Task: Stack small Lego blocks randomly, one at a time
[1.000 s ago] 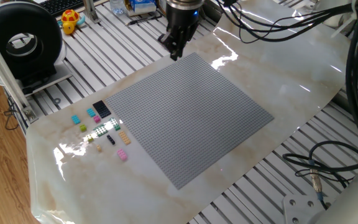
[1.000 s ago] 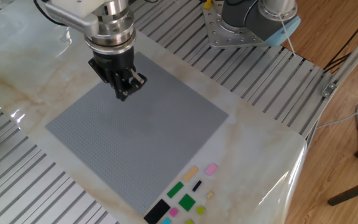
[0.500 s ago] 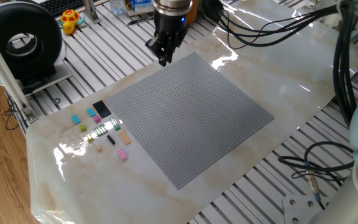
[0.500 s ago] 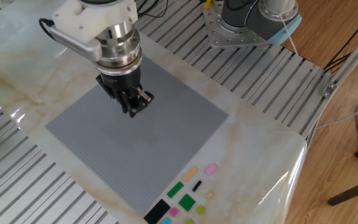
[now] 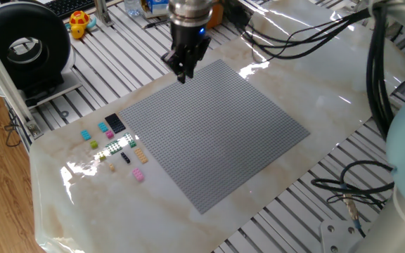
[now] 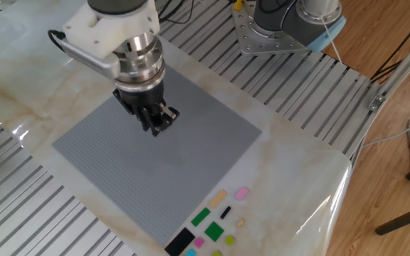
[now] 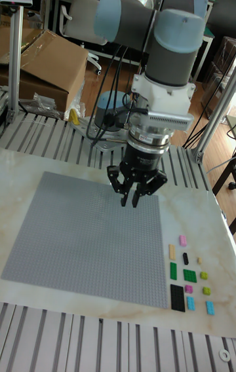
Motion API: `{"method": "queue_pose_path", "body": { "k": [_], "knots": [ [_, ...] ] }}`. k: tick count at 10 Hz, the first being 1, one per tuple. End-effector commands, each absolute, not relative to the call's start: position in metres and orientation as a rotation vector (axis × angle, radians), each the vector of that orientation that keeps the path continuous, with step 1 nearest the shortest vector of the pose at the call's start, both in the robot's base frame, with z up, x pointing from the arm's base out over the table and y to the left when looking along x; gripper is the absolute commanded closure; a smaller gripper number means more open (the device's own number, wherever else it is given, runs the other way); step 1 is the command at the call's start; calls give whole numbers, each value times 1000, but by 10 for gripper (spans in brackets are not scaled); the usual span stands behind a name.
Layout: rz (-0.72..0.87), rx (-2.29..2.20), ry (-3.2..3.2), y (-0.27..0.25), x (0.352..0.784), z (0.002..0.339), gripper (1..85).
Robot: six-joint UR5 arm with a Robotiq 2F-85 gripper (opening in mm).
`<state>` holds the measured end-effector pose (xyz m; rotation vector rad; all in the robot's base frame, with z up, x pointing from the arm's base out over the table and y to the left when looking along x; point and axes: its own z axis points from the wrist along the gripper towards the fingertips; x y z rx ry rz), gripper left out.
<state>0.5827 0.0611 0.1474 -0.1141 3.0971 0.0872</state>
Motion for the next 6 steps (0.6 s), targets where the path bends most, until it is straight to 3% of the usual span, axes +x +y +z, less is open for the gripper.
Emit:
{"method": "queue_pose_path", "body": {
  "k": [1, 5, 6],
  "knots": [
    [128, -4, 3062, 102, 604, 117, 553],
    [67, -87, 3112, 91, 591, 115, 560],
    [138, -20, 3128, 104, 582, 105, 557]
  ]
}}
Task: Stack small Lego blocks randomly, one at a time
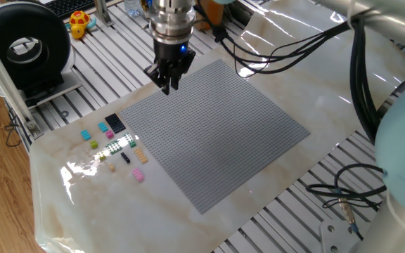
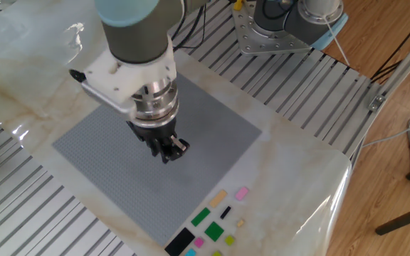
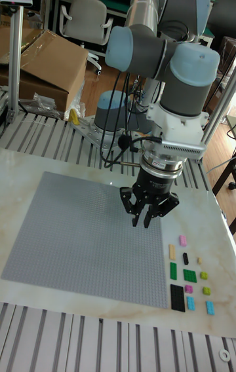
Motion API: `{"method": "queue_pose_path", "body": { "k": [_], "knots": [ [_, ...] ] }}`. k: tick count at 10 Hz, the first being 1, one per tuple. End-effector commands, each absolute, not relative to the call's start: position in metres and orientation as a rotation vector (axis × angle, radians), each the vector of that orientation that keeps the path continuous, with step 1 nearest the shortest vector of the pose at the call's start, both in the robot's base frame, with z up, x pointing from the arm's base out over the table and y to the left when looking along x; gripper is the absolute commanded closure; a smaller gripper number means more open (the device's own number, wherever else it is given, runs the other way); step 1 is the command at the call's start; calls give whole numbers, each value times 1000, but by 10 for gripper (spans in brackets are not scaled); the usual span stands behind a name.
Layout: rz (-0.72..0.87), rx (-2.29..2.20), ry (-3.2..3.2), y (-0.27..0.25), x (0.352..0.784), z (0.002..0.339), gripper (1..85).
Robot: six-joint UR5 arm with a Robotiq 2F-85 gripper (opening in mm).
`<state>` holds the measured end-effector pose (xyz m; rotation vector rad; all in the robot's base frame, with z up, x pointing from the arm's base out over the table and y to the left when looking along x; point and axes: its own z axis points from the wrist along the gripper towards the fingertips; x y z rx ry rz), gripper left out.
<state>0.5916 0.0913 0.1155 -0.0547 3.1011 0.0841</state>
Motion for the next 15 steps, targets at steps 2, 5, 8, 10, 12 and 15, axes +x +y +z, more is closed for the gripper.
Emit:
{"method": "queue_pose_path", "body": {
  "k": [2, 5, 8, 10, 12, 15],
  "knots": [
    [140, 69, 3046, 137, 608, 85, 517],
    [116, 22, 3108, 142, 596, 80, 520],
    [153, -15, 3092, 150, 599, 79, 520],
    [162, 72, 3071, 173, 633, 67, 487],
    [177, 106, 3055, 196, 656, 63, 487],
    [114, 44, 3082, 186, 650, 61, 547]
  ]
}}
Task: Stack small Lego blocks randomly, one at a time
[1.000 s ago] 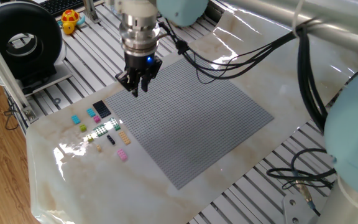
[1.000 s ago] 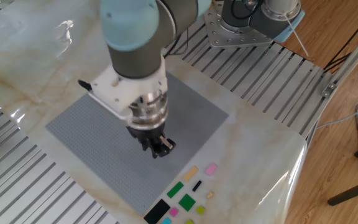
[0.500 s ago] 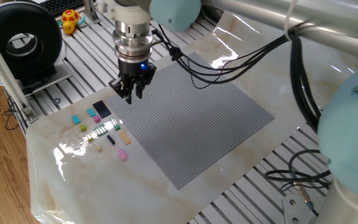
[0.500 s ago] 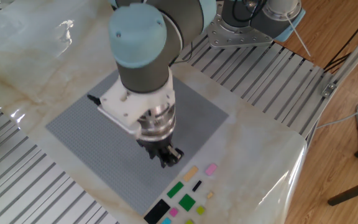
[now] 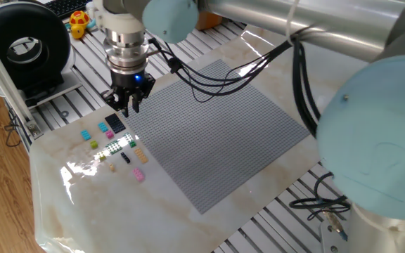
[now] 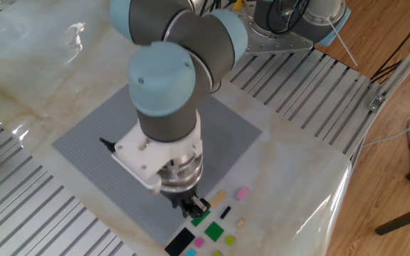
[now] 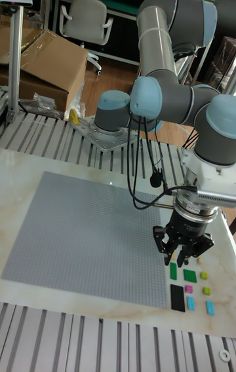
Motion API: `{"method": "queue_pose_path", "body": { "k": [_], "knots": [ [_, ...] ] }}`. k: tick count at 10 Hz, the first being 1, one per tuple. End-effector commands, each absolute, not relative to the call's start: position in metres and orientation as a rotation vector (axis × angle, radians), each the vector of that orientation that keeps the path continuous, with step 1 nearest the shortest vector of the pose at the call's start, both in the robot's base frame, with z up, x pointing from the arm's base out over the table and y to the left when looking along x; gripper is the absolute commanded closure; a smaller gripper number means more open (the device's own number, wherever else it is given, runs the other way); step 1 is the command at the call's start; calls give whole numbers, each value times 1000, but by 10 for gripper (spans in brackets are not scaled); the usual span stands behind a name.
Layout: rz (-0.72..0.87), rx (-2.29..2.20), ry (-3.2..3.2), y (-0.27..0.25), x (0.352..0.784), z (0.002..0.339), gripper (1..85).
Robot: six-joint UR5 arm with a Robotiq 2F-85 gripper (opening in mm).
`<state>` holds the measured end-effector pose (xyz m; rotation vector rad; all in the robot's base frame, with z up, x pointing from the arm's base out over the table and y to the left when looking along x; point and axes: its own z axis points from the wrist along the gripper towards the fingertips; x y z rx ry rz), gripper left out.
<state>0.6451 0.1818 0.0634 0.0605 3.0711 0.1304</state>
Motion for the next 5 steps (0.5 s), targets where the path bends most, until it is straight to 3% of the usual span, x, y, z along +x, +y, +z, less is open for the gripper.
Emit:
{"method": "queue_pose_path", "body": {
  "k": [1, 5],
  "knots": [
    [123, 35, 3069, 188, 653, 62, 530],
    [143, 74, 3038, 198, 670, 60, 507]
  ]
}}
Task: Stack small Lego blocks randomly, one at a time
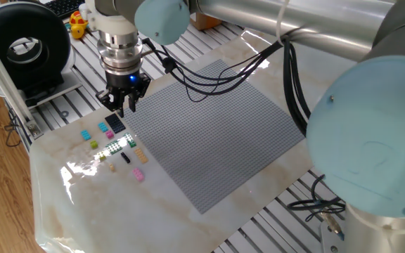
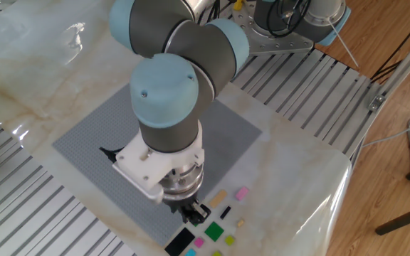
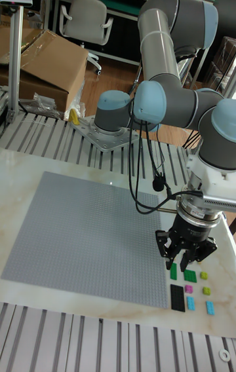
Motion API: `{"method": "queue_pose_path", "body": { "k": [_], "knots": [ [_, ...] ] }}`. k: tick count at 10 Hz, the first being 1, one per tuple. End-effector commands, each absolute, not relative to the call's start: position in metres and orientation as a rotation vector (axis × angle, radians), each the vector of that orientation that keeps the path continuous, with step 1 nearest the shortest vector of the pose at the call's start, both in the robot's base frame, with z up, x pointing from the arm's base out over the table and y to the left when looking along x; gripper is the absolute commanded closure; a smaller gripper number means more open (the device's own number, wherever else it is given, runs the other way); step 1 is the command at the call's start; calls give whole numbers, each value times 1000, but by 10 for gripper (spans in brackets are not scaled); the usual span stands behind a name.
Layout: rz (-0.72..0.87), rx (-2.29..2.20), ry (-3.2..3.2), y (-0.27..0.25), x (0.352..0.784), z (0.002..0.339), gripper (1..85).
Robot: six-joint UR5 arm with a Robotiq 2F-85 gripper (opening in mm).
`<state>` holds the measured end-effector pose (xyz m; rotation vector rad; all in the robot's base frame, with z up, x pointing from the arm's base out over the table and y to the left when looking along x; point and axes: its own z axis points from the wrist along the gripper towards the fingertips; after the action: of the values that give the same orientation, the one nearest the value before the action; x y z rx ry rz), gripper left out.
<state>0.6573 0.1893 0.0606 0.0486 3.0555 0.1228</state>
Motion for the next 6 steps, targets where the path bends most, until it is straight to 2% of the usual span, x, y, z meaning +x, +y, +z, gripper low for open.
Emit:
{"method": "queue_pose_path", "body": {
  "k": [1, 6],
  "knots": [
    [131, 81, 3042, 200, 673, 60, 507],
    [110, 75, 3061, 196, 669, 58, 513]
  ]
}}
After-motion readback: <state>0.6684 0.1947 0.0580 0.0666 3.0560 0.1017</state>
